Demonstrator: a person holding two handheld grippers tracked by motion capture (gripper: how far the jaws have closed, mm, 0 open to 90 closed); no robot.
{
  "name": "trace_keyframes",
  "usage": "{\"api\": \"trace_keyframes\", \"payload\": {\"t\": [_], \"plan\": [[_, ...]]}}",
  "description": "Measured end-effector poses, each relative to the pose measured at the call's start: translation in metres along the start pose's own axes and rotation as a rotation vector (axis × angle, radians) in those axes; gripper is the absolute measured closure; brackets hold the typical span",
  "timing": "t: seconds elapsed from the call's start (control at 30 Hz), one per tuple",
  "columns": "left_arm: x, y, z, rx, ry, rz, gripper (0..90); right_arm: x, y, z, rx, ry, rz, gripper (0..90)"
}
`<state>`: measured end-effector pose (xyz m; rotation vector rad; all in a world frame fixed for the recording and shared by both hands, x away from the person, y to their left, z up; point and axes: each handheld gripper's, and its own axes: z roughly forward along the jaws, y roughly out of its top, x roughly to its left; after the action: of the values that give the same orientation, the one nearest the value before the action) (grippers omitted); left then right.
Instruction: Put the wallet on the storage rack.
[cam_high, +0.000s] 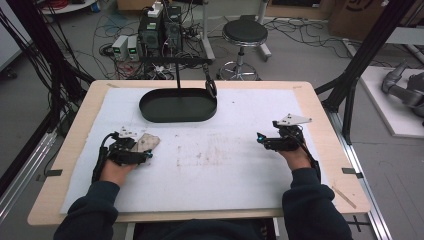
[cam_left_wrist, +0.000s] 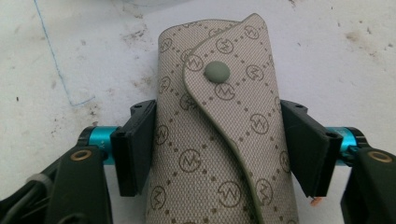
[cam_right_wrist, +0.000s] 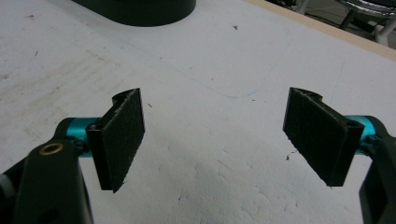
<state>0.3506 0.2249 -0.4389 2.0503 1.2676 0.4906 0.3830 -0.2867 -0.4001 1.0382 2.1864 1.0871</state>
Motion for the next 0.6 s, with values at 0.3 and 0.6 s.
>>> {"api": "trace_keyframes", "payload": {"t": [0.3,0.6], "plan": [[0.005,0.011,-0.01,-0.136,-0.033,-0.002,38.4,0.001,0.0,0.001,0.004,0.004,0.004,21.2],[0.01,0.036,-0.019,-0.289,-0.074,0.037,38.7,0.0,0.0,-0.001,-0.006,0.001,0.013,21.2]]}}
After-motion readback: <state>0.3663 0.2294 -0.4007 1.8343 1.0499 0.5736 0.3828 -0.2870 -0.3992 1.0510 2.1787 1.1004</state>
